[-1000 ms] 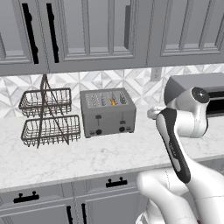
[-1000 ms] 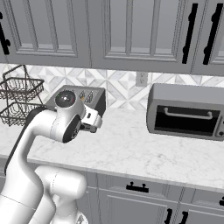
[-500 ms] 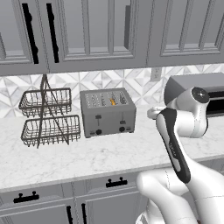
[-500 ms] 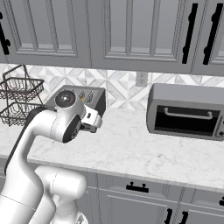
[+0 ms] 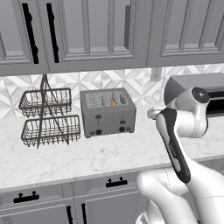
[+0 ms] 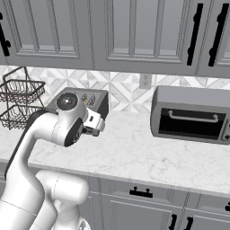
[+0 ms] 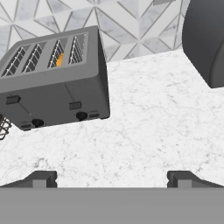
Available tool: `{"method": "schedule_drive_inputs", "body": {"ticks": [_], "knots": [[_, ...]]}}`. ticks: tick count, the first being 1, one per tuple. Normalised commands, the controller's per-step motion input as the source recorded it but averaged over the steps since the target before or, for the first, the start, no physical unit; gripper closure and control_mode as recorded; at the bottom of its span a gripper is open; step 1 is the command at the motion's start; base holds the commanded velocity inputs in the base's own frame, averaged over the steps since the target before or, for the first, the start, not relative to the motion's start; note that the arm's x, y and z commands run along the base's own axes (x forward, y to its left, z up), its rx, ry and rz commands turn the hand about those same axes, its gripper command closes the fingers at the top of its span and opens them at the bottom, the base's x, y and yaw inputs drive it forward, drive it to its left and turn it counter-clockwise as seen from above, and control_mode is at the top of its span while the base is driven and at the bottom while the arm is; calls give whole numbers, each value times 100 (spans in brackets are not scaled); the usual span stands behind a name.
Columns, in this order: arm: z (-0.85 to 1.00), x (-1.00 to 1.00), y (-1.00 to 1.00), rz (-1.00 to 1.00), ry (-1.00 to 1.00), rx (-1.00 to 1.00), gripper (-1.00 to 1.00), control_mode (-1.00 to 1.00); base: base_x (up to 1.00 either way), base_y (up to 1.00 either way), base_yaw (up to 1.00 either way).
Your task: Start the toaster. Once the lever pops up, take the bread to the plate on the dining counter.
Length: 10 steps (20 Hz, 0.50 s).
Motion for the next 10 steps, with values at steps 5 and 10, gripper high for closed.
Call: {"method": "schedule_drive_inputs", "body": {"ticks": [5,10], "knots": [[0,0,0,0,0,0,-100,-100,0,0,0],[0,0,0,0,0,0,-100,-100,0,0,0]]}}
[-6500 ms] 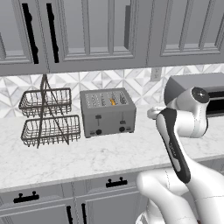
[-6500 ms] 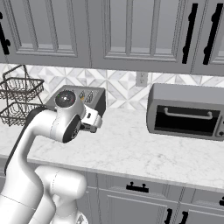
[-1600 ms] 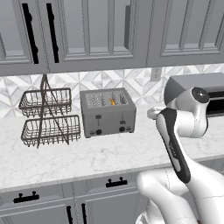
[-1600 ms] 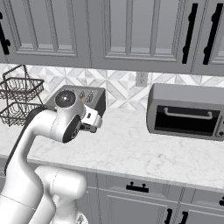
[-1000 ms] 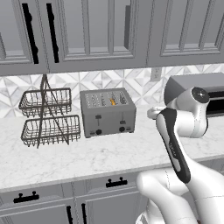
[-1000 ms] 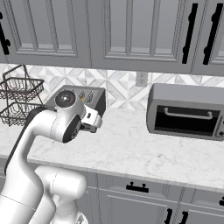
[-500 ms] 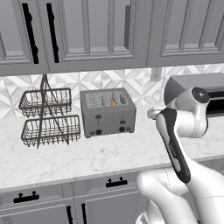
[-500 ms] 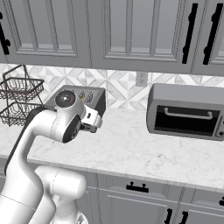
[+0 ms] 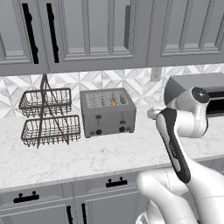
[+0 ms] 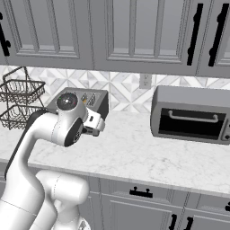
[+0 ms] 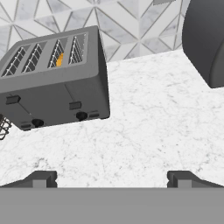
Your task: Start the toaster. Once the lever pops up, take the bread to the plate on the dining counter.
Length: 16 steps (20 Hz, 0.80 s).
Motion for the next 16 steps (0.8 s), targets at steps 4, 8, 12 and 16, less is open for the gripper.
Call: {"method": "schedule_drive_inputs", "body": {"ticks": [4,8,12,16], "knots": [[0,0,0,0,0,0,-100,-100,0,0,0],[0,0,0,0,0,0,-100,-100,0,0,0],[0,0,0,0,0,0,-100,-100,0,0,0],[0,0,0,0,0,0,-100,-100,0,0,0]]}}
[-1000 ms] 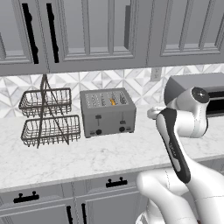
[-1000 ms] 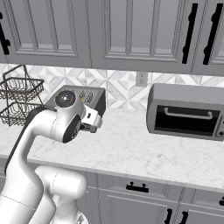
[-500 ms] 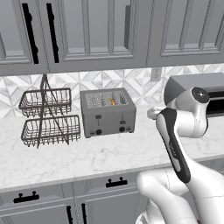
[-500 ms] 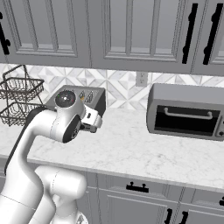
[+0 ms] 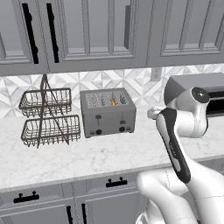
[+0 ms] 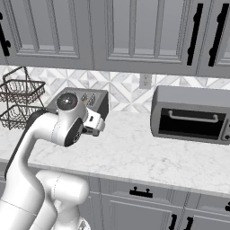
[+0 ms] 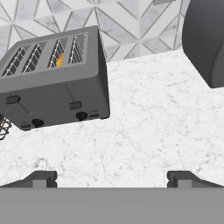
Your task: Start the toaster. Once the lever pops up, take the bread to the plate on the dining counter.
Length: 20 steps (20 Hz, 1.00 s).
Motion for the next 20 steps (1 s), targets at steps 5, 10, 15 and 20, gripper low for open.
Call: {"method": "schedule_drive_inputs", "body": {"ticks": [5,10,15,20], "knots": [[0,0,0,0,0,0,-100,-100,0,0,0],[0,0,0,0,0,0,-100,-100,0,0,0],[0,0,0,0,0,0,-100,-100,0,0,0],[0,0,0,0,0,0,-100,-100,0,0,0]]}}
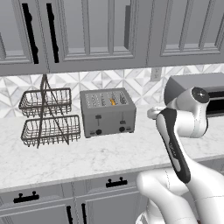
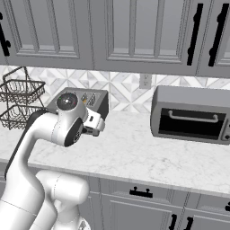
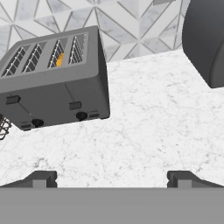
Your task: Start the toaster. Once the lever pops up, take the bread to the plate on the dining counter.
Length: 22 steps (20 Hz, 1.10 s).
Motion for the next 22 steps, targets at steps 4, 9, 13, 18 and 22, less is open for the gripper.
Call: {"method": "schedule_drive_inputs", "body": {"ticks": [4,9,13,18,22], "knots": [[0,0,0,0,0,0,-100,-100,0,0,0],[0,0,0,0,0,0,-100,-100,0,0,0],[0,0,0,0,0,0,-100,-100,0,0,0],[0,0,0,0,0,0,-100,-100,0,0,0],[0,0,0,0,0,0,-100,-100,0,0,0]]}}
